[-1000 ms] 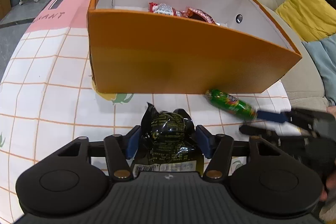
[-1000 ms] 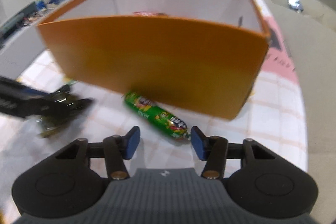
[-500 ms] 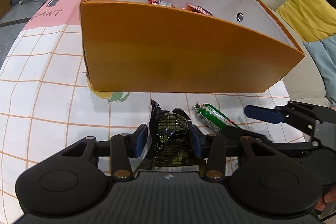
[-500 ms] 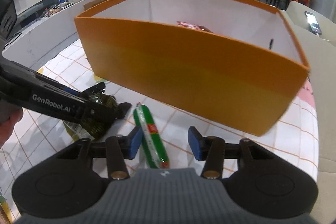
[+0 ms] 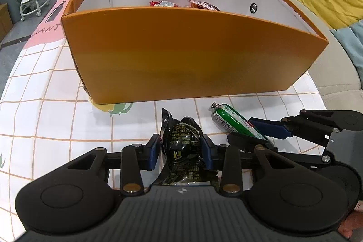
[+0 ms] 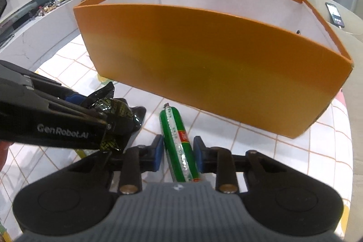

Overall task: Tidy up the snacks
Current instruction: 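Carry both items over the orange box and lower them inside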

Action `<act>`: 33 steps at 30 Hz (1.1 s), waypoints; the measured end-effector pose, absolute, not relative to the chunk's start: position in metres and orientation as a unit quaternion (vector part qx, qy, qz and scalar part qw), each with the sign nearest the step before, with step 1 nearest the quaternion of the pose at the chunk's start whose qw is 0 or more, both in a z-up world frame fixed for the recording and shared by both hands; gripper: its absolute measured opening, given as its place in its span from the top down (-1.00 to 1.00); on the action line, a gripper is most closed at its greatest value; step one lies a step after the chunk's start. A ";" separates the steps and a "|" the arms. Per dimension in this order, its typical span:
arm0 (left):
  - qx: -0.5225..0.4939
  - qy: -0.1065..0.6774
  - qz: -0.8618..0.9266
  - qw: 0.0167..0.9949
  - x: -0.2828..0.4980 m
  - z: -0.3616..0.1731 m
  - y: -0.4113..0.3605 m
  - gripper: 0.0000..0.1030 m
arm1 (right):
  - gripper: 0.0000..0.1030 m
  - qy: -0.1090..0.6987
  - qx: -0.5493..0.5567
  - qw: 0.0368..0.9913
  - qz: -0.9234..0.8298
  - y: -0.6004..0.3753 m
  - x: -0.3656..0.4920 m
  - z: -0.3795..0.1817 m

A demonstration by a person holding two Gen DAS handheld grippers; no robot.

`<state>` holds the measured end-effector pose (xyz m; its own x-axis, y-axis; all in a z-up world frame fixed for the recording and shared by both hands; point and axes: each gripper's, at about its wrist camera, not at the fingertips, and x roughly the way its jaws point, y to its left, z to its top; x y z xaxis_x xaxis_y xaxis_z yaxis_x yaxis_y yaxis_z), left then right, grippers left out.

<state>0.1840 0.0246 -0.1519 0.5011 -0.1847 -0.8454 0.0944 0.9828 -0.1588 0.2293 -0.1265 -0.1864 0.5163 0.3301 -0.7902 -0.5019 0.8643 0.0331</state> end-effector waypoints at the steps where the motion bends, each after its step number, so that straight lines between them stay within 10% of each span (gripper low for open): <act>1: -0.047 0.493 -0.078 0.865 0.182 -0.152 0.023 0.17 | 0.53 0.431 -0.102 0.865 0.236 -0.124 0.228 -0.186; 33: -0.010 0.365 -0.059 0.929 0.163 -0.001 0.029 0.17 | 0.58 0.354 -0.025 0.918 0.177 -0.174 0.182 -0.026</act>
<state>0.1630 0.0294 -0.0009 0.7266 -0.1177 -0.6770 0.1025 0.9928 -0.0626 0.1822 -0.1744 -0.0257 0.6871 0.3075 -0.6583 -0.3429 0.9360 0.0793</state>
